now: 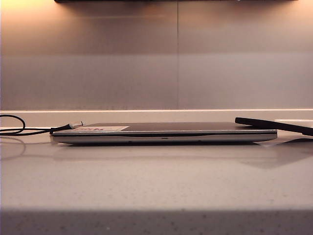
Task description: Pick up the charging cable and the phone, plug the charging cable into the charging port on the phone, and finally place them back on the table.
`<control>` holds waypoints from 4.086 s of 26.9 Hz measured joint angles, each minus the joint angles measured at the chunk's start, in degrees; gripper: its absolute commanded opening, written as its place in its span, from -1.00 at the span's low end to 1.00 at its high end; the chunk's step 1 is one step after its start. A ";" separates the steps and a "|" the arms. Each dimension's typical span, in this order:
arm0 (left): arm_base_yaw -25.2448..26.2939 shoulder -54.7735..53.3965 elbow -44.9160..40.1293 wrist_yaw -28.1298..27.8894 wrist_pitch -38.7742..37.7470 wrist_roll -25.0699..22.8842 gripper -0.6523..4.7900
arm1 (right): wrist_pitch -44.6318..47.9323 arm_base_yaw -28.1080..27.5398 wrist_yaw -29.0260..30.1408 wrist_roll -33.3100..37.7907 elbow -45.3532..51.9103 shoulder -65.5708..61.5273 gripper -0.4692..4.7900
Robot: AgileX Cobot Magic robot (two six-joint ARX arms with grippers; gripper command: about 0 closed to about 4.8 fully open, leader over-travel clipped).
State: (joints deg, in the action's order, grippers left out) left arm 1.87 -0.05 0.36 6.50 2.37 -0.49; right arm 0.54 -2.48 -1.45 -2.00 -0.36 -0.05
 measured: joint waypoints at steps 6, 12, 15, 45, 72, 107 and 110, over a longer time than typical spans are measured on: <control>0.00 0.00 0.00 0.00 -0.02 -0.66 -0.78 | 0.00 0.00 0.00 0.00 0.00 0.00 -0.82; 0.00 0.00 0.00 0.00 0.00 -1.01 -0.78 | 0.04 0.00 0.00 0.00 0.00 0.00 -0.83; 0.00 0.00 -0.02 0.00 0.81 1.11 -0.78 | -0.48 0.00 0.04 1.03 -1.29 0.00 -0.83; -5.18 -20.35 17.66 -0.02 9.09 4.17 -0.78 | -4.59 0.09 9.09 1.81 -32.98 -23.85 -0.83; -16.74 -48.87 17.86 0.11 18.86 -4.02 -0.78 | -14.60 40.39 -3.15 -8.15 -36.04 -29.88 -0.83; -19.26 -63.36 17.92 0.11 22.18 -24.70 0.29 | -15.47 43.65 -6.51 -8.17 -36.00 -29.88 -0.83; -19.26 -63.36 17.92 0.11 22.18 -25.59 0.29 | -15.47 43.65 -6.51 -8.17 -36.00 -29.88 -0.83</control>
State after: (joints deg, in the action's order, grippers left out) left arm -17.39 -63.42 18.28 6.61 24.56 -26.09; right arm -14.94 41.17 -7.97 -10.17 -36.36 -29.93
